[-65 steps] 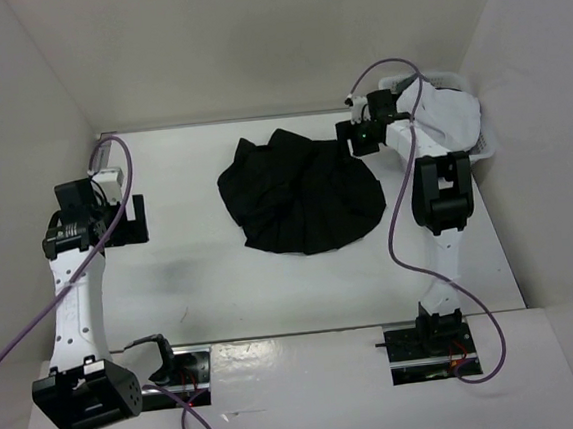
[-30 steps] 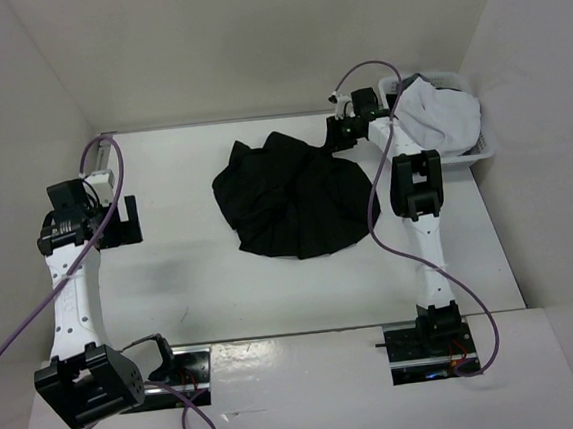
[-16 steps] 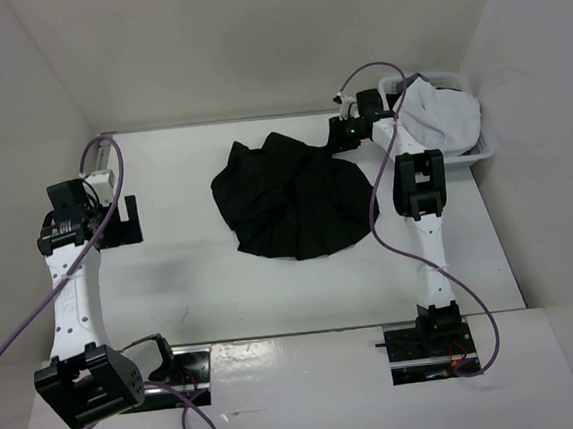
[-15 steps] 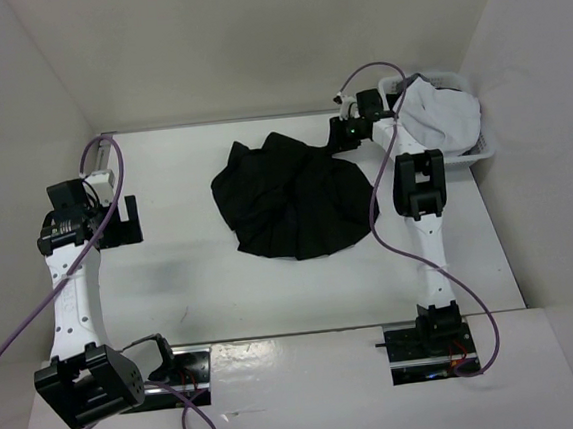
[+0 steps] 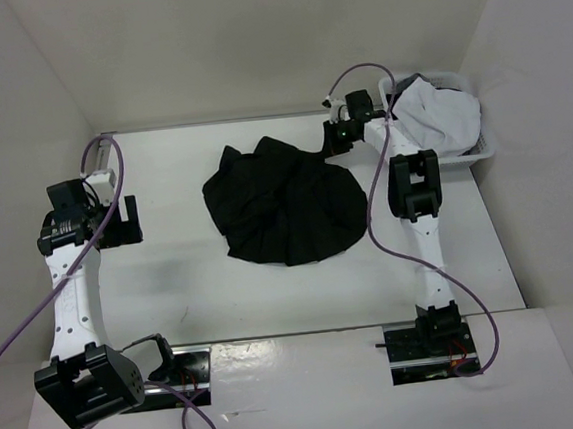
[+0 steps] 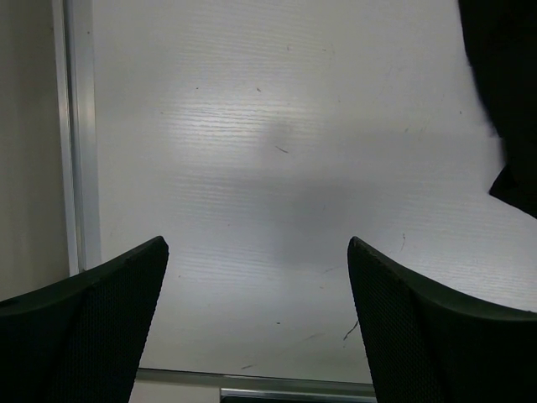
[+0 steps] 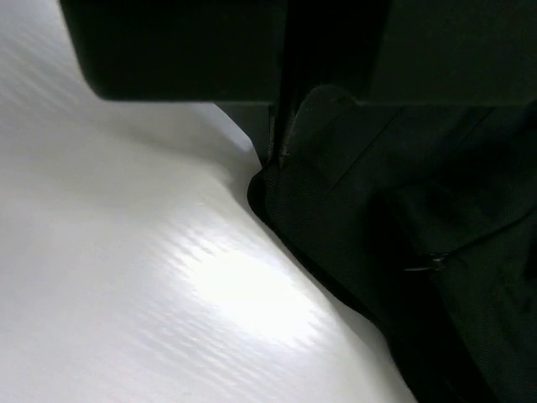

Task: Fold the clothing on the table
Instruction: Flatten the skirt out

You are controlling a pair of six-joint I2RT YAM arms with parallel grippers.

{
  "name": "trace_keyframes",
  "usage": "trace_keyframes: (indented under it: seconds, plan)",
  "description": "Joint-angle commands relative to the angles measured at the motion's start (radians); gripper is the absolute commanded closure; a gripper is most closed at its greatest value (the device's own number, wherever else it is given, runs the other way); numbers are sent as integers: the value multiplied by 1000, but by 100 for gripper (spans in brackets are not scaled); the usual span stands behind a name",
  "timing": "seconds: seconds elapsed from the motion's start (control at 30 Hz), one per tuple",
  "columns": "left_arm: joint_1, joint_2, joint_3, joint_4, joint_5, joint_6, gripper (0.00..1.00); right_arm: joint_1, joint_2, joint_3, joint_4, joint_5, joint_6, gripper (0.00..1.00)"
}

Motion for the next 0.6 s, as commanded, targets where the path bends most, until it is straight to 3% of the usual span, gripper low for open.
trace_keyframes:
  seconds: [0.0, 0.23, 0.57]
  plan:
    - [7, -10, -1, 11, 44, 30, 7, 39, -156, 49, -51, -26, -14, 100]
    - [-145, 56, 54, 20, -44, 39, 7, 98, -366, 93, -62, 7, 6, 100]
    - [-503, 307, 292, 29, -143, -1, 6, 191, -463, 9, -60, 92, -26, 100]
